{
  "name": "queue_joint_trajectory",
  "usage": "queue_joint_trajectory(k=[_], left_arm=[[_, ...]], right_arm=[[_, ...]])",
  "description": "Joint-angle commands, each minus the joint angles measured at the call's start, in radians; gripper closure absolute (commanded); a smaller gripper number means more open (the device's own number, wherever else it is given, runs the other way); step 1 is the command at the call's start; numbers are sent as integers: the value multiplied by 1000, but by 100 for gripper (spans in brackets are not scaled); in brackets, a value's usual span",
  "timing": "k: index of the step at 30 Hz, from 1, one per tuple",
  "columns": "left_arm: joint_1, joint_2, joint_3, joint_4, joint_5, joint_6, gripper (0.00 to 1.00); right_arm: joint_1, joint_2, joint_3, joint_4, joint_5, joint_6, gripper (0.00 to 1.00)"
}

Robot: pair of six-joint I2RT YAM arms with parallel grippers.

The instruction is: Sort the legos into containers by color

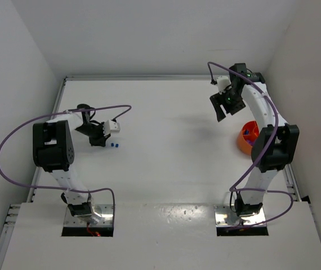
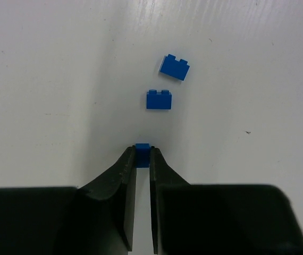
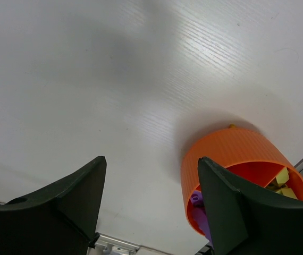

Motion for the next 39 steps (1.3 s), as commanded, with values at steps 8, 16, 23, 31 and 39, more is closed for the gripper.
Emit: queue_joint_trajectory(k=[8, 16, 23, 31, 39], left_arm=[[22, -14, 166, -92, 285, -208, 100], [-69, -185, 136, 106, 657, -673, 100], [-254, -341, -80, 982, 594, -1515, 100], [-446, -293, -165, 1530, 329, -2016, 100], [-537, -184, -165, 1781, 218, -2353, 100]], right_arm=[[7, -50, -14, -14, -274, 89, 33], [-2, -84, -126, 21, -724, 259, 38], [-2, -2, -180, 250, -1125, 514, 45], [7, 36, -272, 552, -1334, 939, 44], [7, 36, -306, 727, -1359, 1167, 37]])
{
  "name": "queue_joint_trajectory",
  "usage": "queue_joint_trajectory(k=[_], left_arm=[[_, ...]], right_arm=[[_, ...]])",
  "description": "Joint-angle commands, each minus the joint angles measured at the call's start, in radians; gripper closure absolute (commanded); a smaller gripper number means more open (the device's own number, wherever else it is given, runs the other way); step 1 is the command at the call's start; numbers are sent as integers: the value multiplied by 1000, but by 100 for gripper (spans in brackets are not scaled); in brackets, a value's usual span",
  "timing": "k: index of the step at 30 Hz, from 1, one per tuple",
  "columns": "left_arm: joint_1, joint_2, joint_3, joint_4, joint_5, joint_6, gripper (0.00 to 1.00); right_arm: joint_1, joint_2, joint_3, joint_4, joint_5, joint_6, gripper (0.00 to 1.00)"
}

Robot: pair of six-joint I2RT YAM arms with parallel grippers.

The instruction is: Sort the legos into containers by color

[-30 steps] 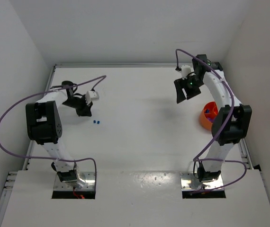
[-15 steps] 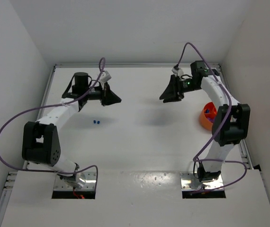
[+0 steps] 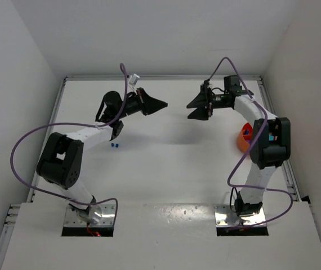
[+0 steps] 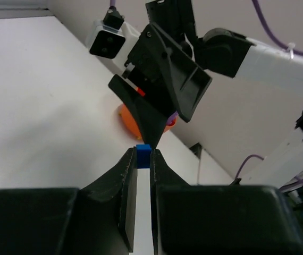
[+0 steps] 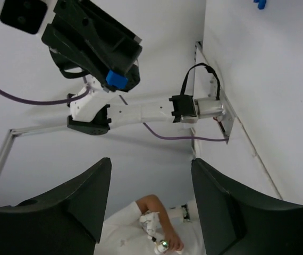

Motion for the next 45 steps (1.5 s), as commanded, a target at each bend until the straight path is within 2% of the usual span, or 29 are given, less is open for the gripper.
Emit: queue_joint_trajectory(k=[1, 6, 11, 17, 21, 22, 39, 45], left_arm=[[-51, 18, 5, 186, -74, -179, 100], [-107, 29, 27, 150, -105, -115, 100], [-173, 74, 50, 127, -137, -90, 100], [-216, 93, 77, 67, -146, 45, 100], [-216, 103, 77, 58, -156, 63, 100], [-216, 103, 77, 58, -156, 73, 100], [-216, 140, 117, 19, -174, 122, 100], [-226, 149, 126, 10, -174, 131, 100]], right_arm=[[-4, -15, -19, 131, -52, 169, 38], [-13, -15, -49, 180, -42, 281, 47], [-13, -15, -60, 186, -13, 367, 47], [-22, -15, -69, 186, -13, 413, 47], [-22, -15, -89, 186, -13, 424, 50], [-22, -15, -89, 186, -13, 433, 53], [7, -5, -106, 195, -13, 452, 53], [16, 14, -86, 206, -13, 461, 62]])
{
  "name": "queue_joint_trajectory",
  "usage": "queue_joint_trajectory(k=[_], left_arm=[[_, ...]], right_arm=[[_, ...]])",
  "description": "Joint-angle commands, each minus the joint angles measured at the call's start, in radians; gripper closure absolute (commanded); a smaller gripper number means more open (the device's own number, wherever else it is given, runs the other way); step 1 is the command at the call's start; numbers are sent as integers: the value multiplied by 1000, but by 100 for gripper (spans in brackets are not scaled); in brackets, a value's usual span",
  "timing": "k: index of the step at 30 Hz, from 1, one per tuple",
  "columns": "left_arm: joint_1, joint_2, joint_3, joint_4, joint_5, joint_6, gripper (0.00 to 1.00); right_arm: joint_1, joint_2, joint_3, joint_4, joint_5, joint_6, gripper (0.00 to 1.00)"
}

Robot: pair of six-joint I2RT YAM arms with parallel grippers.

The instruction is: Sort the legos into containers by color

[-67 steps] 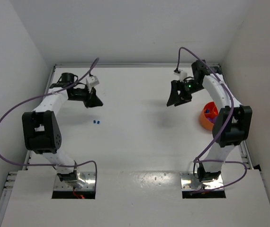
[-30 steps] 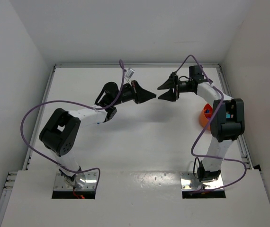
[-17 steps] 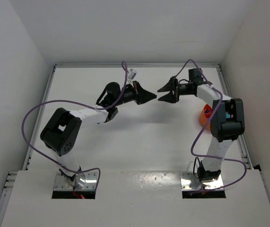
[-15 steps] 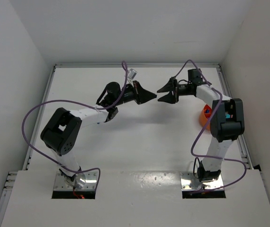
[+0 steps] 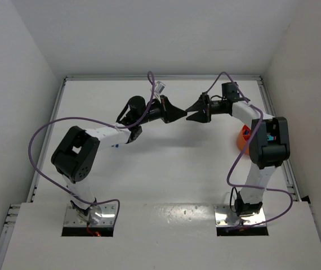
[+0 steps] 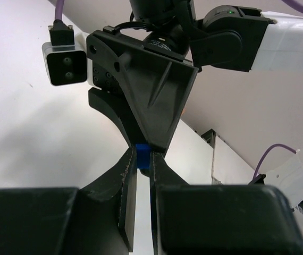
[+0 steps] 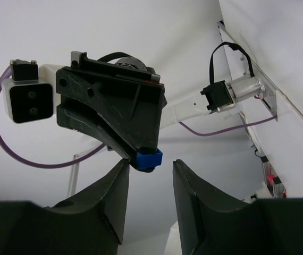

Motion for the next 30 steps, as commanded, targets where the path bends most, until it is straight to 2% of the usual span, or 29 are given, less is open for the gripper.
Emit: queue_joint_trajectory(k=[1, 8, 12, 17, 20, 21, 22, 25, 27, 30], left_arm=[[-14, 9, 51, 34, 2, 27, 100], [-32, 18, 60, 34, 2, 36, 100], [-32, 18, 60, 34, 2, 36, 100], [-32, 18, 60, 20, 13, 49, 100], [-32, 8, 60, -9, 22, 75, 84], [-32, -1, 60, -21, 33, 85, 73], [-32, -2, 60, -31, 33, 86, 68], [-9, -25, 48, -102, 54, 107, 47], [4, -37, 62, -179, 68, 131, 3], [53, -57, 115, -431, 79, 215, 0]], right_arm=[[7, 24, 43, 29, -8, 34, 62], [26, 42, 63, 49, -8, 54, 69], [26, 42, 63, 60, -8, 54, 80], [26, 52, 63, 60, -8, 54, 100], [26, 52, 63, 69, -8, 54, 100], [26, 52, 54, 69, -8, 54, 100], [26, 43, 54, 69, -8, 54, 100], [6, 23, 32, 69, -8, 42, 100], [-17, -3, -1, 80, -8, 27, 100], [-49, -39, -40, 80, 1, -10, 100]])
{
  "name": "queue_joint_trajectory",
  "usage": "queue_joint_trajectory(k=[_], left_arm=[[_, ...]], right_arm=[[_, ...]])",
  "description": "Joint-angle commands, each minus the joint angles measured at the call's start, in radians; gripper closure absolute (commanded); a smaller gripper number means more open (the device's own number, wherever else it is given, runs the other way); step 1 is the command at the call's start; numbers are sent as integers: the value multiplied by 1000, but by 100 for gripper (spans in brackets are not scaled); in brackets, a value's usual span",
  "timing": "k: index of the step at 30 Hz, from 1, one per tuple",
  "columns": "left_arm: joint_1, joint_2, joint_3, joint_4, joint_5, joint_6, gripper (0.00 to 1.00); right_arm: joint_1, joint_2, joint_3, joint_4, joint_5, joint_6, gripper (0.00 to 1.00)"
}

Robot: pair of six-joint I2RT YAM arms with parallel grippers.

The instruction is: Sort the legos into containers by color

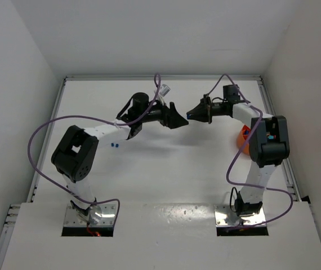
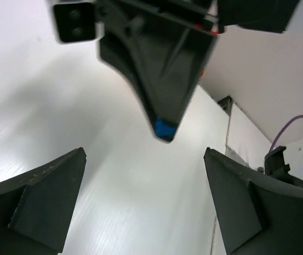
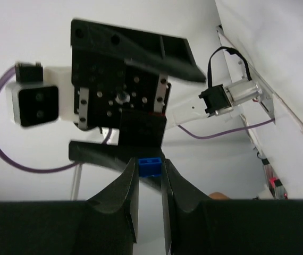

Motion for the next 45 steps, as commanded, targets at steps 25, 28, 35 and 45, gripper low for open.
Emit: queue_joint_trajectory(k=[25, 28, 35, 45], left_arm=[[235, -287, 254, -915, -336, 733, 0], [235, -265, 275, -966, -296, 776, 0], [235, -201, 331, -1038, -339, 764, 0], [244, -123, 403, -1107, -405, 705, 5]], right_arm=[[-360, -408, 184, -747, 812, -1051, 100], [-360, -429, 184, -776, 931, -1137, 100], [-360, -431, 238, -843, 1088, -1255, 100], [-340, -365, 249, -879, 1284, -1321, 100]])
